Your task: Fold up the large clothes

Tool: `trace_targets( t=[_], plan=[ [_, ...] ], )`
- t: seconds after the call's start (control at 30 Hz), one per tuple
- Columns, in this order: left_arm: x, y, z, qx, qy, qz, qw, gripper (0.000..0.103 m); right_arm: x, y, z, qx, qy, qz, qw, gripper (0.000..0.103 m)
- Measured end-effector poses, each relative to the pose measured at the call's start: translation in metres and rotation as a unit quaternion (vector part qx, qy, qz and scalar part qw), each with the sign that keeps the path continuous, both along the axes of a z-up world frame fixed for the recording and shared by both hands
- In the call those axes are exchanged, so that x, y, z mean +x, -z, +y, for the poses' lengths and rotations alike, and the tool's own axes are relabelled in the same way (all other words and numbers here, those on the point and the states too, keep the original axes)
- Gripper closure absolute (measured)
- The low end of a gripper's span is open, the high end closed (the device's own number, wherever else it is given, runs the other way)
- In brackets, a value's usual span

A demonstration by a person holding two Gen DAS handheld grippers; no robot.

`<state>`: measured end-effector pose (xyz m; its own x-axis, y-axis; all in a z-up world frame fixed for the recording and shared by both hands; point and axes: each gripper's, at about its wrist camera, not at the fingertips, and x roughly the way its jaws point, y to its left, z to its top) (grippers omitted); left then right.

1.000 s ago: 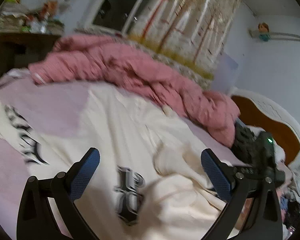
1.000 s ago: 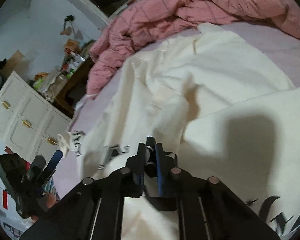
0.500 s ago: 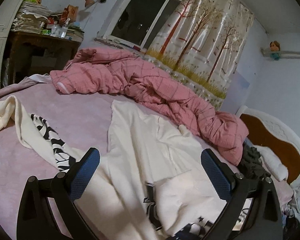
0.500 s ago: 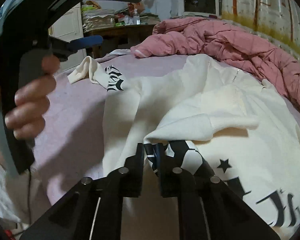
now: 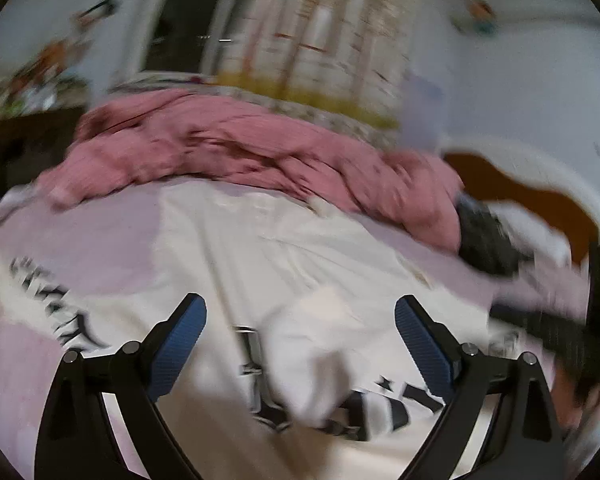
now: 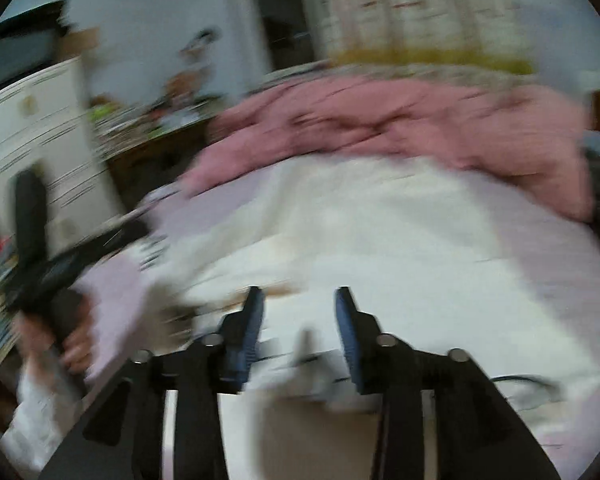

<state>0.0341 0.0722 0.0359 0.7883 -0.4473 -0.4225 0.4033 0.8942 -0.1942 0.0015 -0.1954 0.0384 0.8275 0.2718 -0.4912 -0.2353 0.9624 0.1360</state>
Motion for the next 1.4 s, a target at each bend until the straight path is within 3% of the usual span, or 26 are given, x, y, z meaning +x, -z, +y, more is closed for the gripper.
trace_targets(
  t=[0.1,0.13,0.23,0.33,0.43,0.47,0.53,0.57,0.6,0.63,0.73,0.83,0.9,1.0,1.13,1.3,1.4],
  plan=[
    [0.009,0.015,-0.05,0.083,0.071,0.048,0.9928,0.012,0.007,0.002,-0.047,-0.025,0.085,0.003,0.996,0.059],
    [0.01,0.021,-0.061,0.107,0.067,0.055,0.9905,0.013,0.015,0.01,-0.065,-0.048,0.126,0.024,0.991,0.059],
    [0.016,0.038,-0.088,0.179,0.016,0.051,0.9824,0.013,0.031,0.041,-0.103,-0.073,0.181,0.095,0.976,0.059],
    [0.021,0.057,-0.093,0.238,-0.026,0.052,0.9695,0.013,0.039,0.069,-0.135,-0.035,0.19,0.152,0.969,0.059],
    [0.029,0.058,-0.068,0.171,-0.017,0.097,0.9804,0.017,0.042,0.077,-0.153,-0.011,0.186,0.176,0.967,0.059],
    [0.03,0.054,-0.059,0.145,-0.019,0.098,0.9844,0.021,0.042,0.078,-0.156,-0.013,0.191,0.176,0.965,0.059],
    [0.028,0.048,-0.047,0.136,-0.039,0.075,0.987,0.029,0.04,0.082,-0.162,-0.025,0.209,0.175,0.962,0.059],
    [0.026,0.046,-0.044,0.143,-0.048,0.062,0.9866,0.045,0.04,0.083,-0.163,-0.027,0.212,0.177,0.961,0.059],
    [0.025,0.046,-0.044,0.146,-0.046,0.057,0.9865,0.068,0.04,0.083,-0.164,-0.024,0.21,0.18,0.961,0.059],
    [0.026,0.046,-0.044,0.144,-0.035,0.061,0.9871,0.074,0.04,0.083,-0.162,-0.022,0.21,0.179,0.961,0.057],
    [0.031,0.05,-0.04,0.118,-0.014,0.091,0.9887,0.075,0.041,0.081,-0.162,-0.021,0.203,0.172,0.964,0.048],
    [0.037,0.055,-0.037,0.113,-0.027,0.107,0.9875,0.074,0.04,0.08,-0.157,-0.021,0.198,0.164,0.966,0.046],
    [0.039,0.055,-0.029,0.111,-0.06,0.111,0.9857,0.069,0.042,0.083,-0.155,-0.029,0.198,0.168,0.965,0.045],
    [0.035,0.048,-0.013,0.087,-0.088,0.108,0.9864,0.068,0.043,0.082,-0.151,-0.041,0.199,0.166,0.965,0.045],
    [0.028,0.041,0.007,0.094,-0.115,0.097,0.9842,0.068,0.043,0.082,-0.153,-0.039,0.201,0.168,0.964,0.045],
    [0.026,0.044,0.041,0.044,-0.119,0.129,0.9835,0.07,0.044,0.082,-0.152,-0.043,0.203,0.169,0.963,0.044],
    [0.016,0.037,0.066,0.053,-0.165,0.1,0.9798,0.068,0.045,0.083,-0.151,-0.047,0.202,0.168,0.964,0.043]
  ],
)
